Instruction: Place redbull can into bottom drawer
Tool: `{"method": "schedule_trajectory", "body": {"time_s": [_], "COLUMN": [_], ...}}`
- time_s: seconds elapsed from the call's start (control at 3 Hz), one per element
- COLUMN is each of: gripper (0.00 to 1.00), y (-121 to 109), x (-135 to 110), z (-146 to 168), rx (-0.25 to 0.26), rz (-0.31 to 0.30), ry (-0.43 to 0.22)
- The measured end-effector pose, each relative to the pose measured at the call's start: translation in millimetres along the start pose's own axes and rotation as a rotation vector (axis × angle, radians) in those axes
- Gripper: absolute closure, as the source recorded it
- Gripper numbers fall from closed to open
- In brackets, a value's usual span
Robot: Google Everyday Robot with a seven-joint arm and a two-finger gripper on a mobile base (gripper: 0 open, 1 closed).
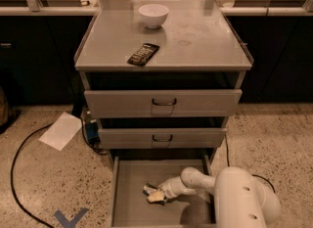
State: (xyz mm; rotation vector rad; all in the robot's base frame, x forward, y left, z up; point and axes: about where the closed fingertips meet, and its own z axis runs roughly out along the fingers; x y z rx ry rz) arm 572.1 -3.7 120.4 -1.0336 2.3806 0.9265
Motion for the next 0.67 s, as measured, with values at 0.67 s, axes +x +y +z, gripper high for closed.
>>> {"method": "schedule_trajectory", "body": {"time_s": [0.67], "gripper": [0.00], "y": [0.1], "x": [0.0], "z": [0.1], "rx": [0.000], "rz": [0.000], "ry": [0.000]}}
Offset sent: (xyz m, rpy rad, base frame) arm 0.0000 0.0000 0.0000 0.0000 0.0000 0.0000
